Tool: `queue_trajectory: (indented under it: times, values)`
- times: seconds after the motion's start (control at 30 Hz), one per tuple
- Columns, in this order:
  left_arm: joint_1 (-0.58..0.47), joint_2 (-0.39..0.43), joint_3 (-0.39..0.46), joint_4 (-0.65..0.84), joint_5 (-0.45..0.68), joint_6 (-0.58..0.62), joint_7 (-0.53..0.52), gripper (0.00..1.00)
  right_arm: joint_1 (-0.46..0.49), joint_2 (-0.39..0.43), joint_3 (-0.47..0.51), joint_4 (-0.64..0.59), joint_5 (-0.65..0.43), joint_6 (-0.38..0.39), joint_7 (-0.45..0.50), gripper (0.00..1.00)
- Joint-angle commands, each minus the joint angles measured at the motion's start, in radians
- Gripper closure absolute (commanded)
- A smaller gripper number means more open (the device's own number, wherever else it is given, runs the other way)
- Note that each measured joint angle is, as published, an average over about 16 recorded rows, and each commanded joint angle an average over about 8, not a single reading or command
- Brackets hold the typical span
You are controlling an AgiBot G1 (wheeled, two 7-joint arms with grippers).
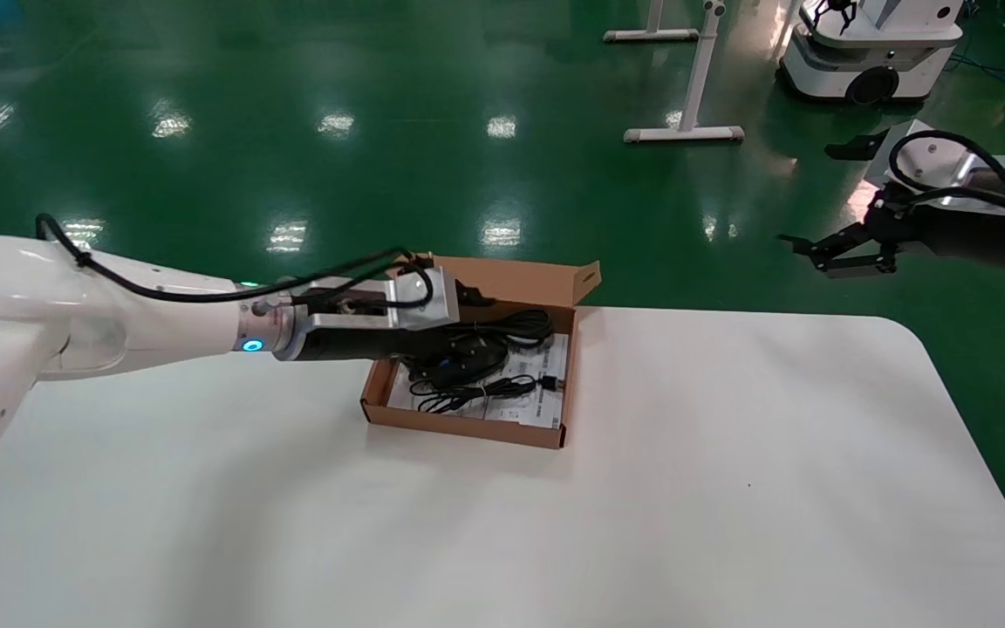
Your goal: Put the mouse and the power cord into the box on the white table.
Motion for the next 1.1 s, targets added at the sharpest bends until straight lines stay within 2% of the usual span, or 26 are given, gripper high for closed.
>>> queue_trajectory:
  times: [0.03,1.1]
  values:
    - [0.021,-0.024,-0.022,-0.039,-0.019,0.016,-0.030,0.00,-0.025,0.011,0.011,0.042,0.024,-0.014,0.031,0.00]
    - [0.363,-0.419,-0.377,-0.665,-0.334,0.273,-0.508,0.00,-0.436,0.186,0.193,0.712,0.406,-0.243,0.528,0.00]
